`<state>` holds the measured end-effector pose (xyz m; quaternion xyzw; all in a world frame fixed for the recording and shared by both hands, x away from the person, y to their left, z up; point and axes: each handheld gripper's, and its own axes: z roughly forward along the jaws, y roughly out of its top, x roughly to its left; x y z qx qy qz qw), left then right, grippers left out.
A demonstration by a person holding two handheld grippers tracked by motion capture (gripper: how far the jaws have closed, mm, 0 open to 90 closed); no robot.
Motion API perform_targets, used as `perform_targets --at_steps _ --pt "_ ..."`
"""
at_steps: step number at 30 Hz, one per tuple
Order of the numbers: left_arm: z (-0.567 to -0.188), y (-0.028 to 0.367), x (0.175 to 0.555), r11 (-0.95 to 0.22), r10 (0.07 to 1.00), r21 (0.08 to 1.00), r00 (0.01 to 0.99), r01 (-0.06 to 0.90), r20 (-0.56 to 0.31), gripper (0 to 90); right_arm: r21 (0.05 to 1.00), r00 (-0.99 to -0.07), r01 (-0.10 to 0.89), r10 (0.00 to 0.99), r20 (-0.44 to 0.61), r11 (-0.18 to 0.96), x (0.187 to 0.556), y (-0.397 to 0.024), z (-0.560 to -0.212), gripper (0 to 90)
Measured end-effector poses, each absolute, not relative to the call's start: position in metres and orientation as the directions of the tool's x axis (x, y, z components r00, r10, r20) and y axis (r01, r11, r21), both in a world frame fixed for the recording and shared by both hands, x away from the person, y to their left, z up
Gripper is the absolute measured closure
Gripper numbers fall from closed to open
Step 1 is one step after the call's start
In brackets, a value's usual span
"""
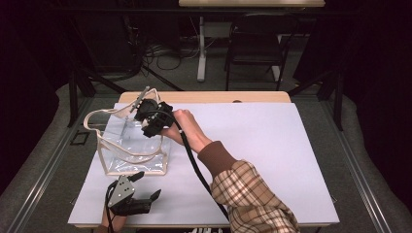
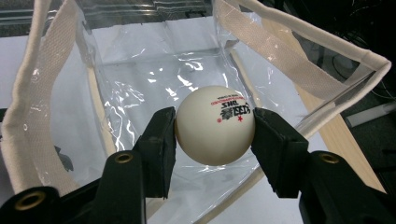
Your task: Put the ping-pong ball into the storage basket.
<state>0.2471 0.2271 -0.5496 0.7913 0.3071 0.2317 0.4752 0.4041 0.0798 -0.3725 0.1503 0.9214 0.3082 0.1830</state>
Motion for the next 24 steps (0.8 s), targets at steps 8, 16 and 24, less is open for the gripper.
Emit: perform_targets --at_steps 8,16,24 --pt "-0.55 0.227 0.247 -0.36 0.706 0.894 0.704 0.266 0.075 16.1 0.604 -0.894 0.168 0.379 -0.241 0.779 0.403 0.084 -0.375 50.4" --pt "-0.549 0.227 0.247 -0.36 0.706 0.895 0.704 0.265 0.075 16.1 0.59 -0.9 0.165 0.366 -0.238 0.791 0.403 0.089 -0.379 50.3" --pt "-0.549 0.227 0.247 -0.36 0.706 0.895 0.704 0.265 0.075 16.1 0.574 -0.902 0.17 0.361 -0.236 0.801 0.404 0.093 -0.384 50.3"
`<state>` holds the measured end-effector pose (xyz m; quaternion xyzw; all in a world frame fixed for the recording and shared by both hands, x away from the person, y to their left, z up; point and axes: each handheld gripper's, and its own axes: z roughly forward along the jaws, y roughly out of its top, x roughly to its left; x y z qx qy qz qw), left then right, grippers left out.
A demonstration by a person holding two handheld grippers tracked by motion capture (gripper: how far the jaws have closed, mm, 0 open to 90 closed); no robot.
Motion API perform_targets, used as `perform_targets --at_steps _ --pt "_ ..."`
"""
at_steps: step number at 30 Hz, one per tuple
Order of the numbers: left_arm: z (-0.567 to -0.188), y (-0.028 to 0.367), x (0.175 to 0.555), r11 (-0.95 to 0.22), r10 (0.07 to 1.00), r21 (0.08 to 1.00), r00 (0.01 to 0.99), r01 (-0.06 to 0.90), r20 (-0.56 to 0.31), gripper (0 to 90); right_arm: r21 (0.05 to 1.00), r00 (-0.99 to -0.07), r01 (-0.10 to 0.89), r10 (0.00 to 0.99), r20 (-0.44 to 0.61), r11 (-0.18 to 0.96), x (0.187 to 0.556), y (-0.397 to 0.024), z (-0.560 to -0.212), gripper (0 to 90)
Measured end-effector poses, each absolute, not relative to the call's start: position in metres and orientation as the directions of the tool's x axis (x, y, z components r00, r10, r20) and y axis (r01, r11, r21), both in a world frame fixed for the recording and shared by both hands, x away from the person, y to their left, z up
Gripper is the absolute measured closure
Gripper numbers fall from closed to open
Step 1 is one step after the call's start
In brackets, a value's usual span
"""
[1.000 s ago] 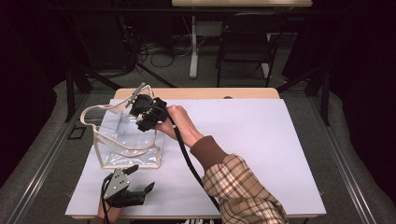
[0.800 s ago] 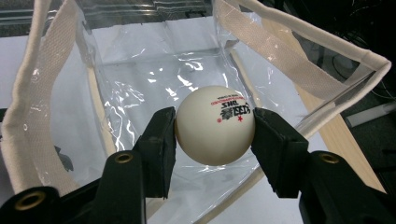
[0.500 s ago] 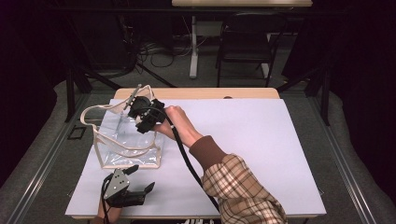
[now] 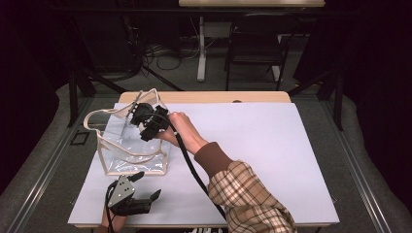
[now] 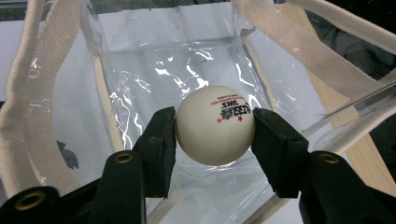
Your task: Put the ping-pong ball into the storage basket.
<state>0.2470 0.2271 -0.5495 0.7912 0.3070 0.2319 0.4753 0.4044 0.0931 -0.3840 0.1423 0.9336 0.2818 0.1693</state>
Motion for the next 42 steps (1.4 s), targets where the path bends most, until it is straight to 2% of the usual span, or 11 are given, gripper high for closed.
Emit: perform_targets --at_steps 42 --pt "-0.549 0.227 0.247 -0.356 0.708 0.896 0.702 0.266 0.073 16.1 0.517 -0.911 0.187 0.344 -0.226 0.835 0.408 0.111 -0.402 50.2"
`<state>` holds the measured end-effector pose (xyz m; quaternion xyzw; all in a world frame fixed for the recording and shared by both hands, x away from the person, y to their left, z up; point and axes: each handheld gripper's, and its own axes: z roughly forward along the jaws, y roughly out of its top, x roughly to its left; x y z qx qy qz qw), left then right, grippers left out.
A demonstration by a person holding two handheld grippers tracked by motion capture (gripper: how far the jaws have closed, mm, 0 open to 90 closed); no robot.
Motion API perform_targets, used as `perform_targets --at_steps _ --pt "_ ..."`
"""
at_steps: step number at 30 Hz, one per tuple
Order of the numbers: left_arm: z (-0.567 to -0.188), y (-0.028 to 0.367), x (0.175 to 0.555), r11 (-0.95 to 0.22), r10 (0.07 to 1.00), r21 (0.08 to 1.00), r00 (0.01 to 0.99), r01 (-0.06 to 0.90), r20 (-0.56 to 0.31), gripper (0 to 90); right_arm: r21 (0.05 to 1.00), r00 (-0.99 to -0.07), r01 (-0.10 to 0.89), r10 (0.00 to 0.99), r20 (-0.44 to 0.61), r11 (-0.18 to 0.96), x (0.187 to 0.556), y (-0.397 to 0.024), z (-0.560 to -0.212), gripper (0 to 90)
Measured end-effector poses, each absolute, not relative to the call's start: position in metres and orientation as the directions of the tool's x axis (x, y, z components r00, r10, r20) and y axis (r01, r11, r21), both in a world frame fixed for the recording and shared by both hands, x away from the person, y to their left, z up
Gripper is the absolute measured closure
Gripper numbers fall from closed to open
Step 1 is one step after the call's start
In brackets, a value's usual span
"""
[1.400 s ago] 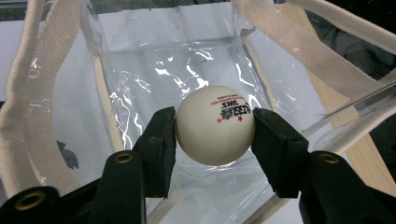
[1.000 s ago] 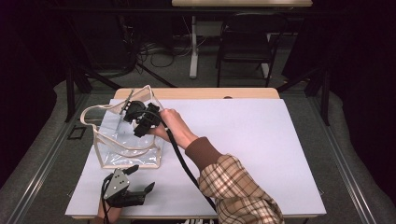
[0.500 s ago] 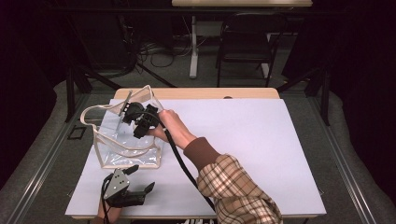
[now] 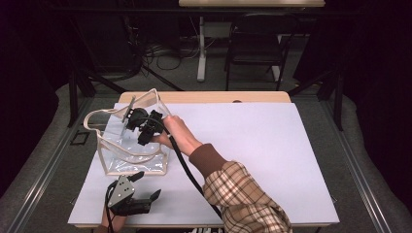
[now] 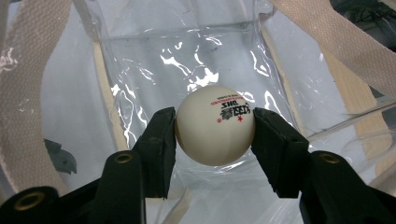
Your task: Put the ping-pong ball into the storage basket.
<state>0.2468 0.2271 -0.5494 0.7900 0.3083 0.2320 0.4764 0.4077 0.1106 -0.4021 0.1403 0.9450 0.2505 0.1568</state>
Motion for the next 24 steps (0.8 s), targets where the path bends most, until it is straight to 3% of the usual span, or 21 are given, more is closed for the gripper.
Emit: perform_targets --at_steps 9,24 --pt "-0.549 0.227 0.247 -0.358 0.707 0.895 0.704 0.264 0.075 16.1 0.523 -0.911 0.183 0.344 -0.228 0.832 0.407 0.112 -0.403 49.3" --pt "-0.549 0.227 0.247 -0.361 0.705 0.894 0.705 0.264 0.076 16.1 0.662 -0.903 0.212 0.402 -0.148 0.719 0.404 0.078 -0.379 15.0"
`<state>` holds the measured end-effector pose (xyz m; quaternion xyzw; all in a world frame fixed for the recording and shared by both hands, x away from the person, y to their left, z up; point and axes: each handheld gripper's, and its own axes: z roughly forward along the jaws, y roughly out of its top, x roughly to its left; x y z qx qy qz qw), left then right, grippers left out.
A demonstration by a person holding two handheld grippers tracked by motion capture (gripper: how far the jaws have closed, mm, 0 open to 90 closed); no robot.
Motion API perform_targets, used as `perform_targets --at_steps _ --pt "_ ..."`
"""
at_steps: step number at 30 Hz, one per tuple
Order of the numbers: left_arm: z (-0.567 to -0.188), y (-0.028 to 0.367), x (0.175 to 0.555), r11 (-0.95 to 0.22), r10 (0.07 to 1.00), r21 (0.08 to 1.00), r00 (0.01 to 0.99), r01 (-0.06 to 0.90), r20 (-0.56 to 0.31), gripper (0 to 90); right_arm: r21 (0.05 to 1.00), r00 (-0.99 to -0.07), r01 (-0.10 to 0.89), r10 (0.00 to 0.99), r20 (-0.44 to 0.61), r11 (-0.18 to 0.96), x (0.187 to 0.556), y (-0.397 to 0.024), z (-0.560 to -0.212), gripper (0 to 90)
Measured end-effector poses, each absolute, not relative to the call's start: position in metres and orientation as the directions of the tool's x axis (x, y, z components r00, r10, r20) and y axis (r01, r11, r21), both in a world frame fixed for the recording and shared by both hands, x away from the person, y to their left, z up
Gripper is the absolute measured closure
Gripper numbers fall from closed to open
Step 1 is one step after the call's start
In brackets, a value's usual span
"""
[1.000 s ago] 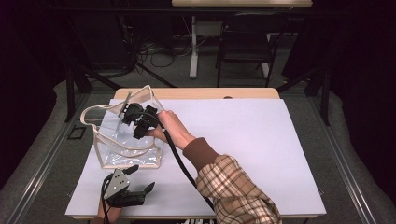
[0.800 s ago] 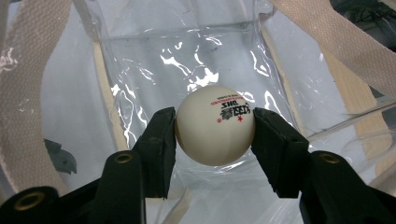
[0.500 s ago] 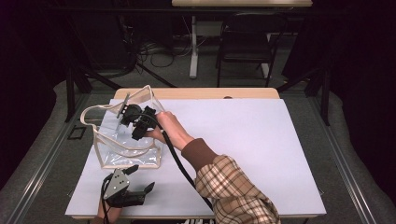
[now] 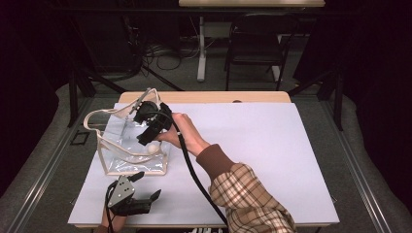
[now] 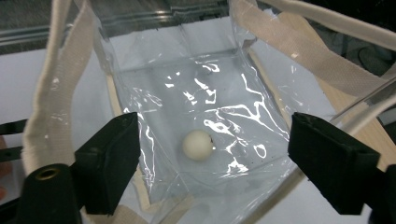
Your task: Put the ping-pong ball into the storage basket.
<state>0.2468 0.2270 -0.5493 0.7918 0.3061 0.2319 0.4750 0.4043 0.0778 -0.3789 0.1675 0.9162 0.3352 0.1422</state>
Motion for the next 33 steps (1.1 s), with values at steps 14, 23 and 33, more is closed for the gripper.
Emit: perform_targets --at_steps 14,23,33 --pt "-0.549 0.226 0.246 -0.362 0.705 0.894 0.706 0.265 0.076 16.1 0.725 -0.893 0.193 0.424 -0.149 0.661 0.395 0.035 -0.368 7.8" --pt "-0.549 0.226 0.246 -0.364 0.705 0.892 0.705 0.267 0.077 16.1 0.75 -0.875 0.207 0.461 -0.145 0.628 0.393 0.008 -0.365 5.4" --pt "-0.55 0.226 0.246 -0.362 0.705 0.893 0.705 0.268 0.075 16.1 0.76 -0.866 0.219 0.48 -0.138 0.612 0.388 -0.01 -0.371 3.7"
